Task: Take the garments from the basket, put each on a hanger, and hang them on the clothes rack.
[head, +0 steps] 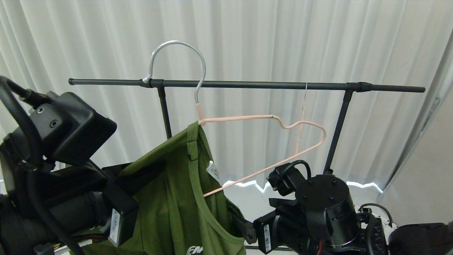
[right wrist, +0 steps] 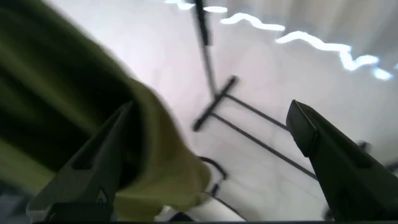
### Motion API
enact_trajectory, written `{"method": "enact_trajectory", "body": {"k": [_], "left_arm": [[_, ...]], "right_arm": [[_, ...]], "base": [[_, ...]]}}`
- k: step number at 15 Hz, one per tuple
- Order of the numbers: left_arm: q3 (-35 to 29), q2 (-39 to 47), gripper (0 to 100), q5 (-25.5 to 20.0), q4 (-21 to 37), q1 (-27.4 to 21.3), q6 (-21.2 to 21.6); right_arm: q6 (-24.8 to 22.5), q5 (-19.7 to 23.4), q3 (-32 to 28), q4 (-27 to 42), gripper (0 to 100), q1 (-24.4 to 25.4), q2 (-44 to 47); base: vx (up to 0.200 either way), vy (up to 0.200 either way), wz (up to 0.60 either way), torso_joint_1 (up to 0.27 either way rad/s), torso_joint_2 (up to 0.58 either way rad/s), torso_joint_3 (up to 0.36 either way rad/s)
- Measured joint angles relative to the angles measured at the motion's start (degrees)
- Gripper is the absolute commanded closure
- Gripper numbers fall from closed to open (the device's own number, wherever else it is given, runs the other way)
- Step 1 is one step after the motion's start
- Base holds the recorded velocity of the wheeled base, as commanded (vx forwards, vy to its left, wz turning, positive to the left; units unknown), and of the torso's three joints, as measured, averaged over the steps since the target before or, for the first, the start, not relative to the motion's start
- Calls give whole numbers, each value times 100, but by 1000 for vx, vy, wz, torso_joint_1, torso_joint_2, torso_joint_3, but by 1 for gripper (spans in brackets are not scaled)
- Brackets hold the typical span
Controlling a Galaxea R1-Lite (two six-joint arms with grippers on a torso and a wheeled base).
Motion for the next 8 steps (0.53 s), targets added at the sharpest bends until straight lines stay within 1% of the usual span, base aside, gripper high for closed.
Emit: {"method": "enact_trajectory", "body": {"k": [2, 4, 6, 8], "left_arm": [[11, -9, 100, 63, 11, 85, 11], [63, -9, 100, 180, 46, 171, 17], [207, -22, 100, 187, 68, 199, 20], [527, -72, 100, 213, 254, 212, 40]], "right_arm": [[-66, -218, 221, 16, 0, -48, 67], [-277, -424, 477, 9, 0, -290, 39], [-552, -508, 675, 2, 0, -725, -61], [-897, -519, 756, -4, 0, -1318, -210]], "base": [[0, 0, 0, 0, 0, 0], [0, 0, 0, 0, 0, 0], [0, 0, 0, 0, 0, 0], [0, 0, 0, 0, 0, 0]]}}
